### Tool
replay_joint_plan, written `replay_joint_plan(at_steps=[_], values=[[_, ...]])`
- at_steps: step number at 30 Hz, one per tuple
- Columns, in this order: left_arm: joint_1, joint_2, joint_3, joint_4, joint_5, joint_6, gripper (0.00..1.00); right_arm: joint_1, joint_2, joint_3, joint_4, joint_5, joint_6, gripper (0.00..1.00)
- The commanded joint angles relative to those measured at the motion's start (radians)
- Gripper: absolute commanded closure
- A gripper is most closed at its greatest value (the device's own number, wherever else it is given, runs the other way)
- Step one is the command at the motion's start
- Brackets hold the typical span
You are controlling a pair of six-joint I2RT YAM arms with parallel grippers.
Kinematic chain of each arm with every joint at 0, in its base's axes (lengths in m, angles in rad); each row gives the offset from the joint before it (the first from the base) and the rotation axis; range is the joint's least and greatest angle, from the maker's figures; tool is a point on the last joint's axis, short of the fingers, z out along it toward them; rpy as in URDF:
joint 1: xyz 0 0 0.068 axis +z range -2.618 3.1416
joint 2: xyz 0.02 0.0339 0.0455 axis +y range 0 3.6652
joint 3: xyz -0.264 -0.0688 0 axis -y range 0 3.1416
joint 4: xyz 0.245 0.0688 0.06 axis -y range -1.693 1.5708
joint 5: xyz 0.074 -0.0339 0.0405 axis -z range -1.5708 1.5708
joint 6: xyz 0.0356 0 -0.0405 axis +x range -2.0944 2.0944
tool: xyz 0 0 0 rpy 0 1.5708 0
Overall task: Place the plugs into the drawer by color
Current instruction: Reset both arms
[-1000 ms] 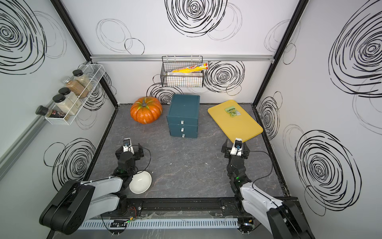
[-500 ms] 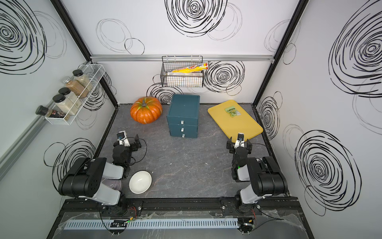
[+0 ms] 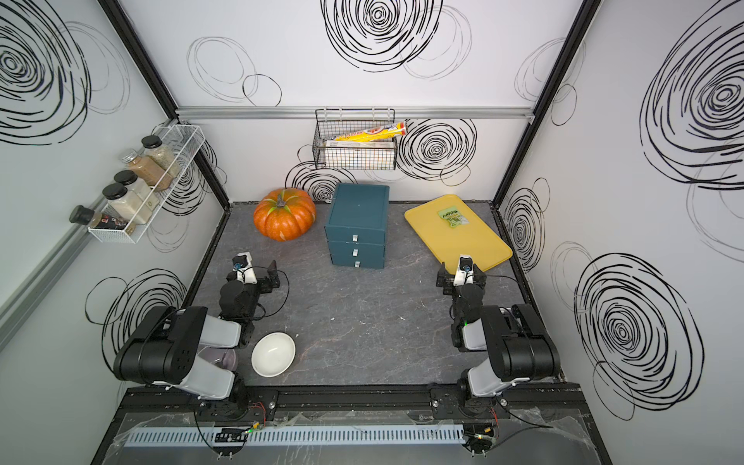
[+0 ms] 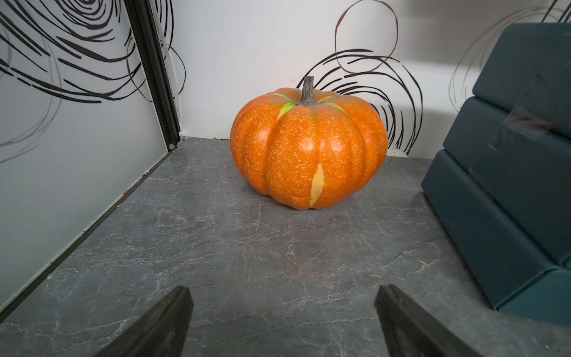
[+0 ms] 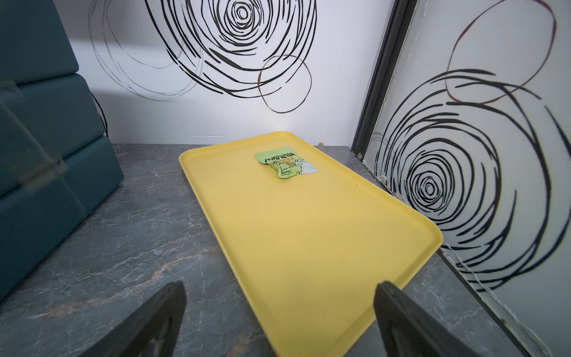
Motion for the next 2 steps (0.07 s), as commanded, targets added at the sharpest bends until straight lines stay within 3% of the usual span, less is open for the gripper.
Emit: replay_joint_plan(at_steps=[1, 2], values=[[0.002, 0.003, 0.013, 0.047, 0.011, 0.008, 0.01, -0.006, 0.005, 0.013, 0.012, -0.011, 0.007, 0.00], [-0.001, 0.004, 0.014, 0.046, 0.008, 0.008, 0.01, -0.006, 0.002, 0.004, 0.027, -0.009, 0.007, 0.00]])
